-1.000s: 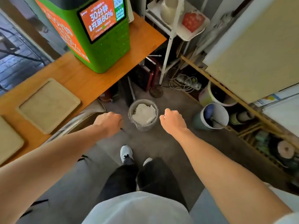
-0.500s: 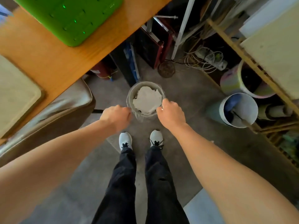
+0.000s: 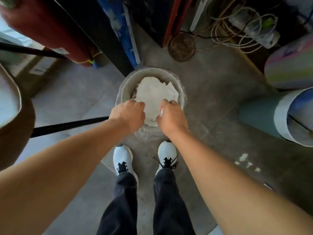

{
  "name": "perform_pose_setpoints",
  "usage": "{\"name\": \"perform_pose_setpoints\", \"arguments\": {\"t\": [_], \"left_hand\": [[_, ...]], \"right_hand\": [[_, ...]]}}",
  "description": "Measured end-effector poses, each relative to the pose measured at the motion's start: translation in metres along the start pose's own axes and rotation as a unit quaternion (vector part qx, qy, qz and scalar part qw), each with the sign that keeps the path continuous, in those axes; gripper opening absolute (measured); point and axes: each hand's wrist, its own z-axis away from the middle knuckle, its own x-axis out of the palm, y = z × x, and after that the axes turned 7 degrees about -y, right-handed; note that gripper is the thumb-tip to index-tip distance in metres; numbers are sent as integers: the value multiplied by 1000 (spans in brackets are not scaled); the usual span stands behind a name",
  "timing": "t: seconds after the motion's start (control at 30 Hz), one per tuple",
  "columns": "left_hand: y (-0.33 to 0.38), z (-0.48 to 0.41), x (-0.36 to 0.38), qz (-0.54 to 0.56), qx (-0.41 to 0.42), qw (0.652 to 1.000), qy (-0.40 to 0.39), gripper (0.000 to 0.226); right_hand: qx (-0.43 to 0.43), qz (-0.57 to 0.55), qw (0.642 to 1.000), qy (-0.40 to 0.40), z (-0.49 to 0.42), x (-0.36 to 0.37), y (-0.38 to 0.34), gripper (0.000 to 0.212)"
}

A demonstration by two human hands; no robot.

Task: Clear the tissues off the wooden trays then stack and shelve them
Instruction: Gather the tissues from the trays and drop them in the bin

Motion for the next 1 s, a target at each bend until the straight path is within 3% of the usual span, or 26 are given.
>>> {"name": "perform_pose_setpoints", "arguments": {"t": [0.17, 0.3, 0.4, 0.57, 0.77, 0.9, 1.0], "left_hand": [[-4, -53, 25, 106, -27, 994, 7, 25], [-7, -71, 43, 183, -8, 983, -22, 53], [-9, -69, 48, 194, 2, 981, -20, 72], [-14, -42, 38, 173, -3, 985, -11, 60], [-2, 56, -25, 21, -12, 999, 33, 27], [11, 152, -72, -2, -2, 998, 62, 39], [16, 222, -104, 12, -1, 996, 85, 41]], "right_hand": [[-2, -4, 1000, 18, -39, 28, 10, 42], [-5, -32, 999, 28, -49, 37, 18, 60], [-12, -29, 999, 35, -46, 37, 23, 58], [-16, -11, 999, 39, -23, 21, 23, 40], [-36, 10, 999, 37, 56, -40, -11, 22], [-78, 34, 996, 17, 132, -96, -50, 6], [-116, 60, 991, 27, 185, -134, -87, 8]]}}
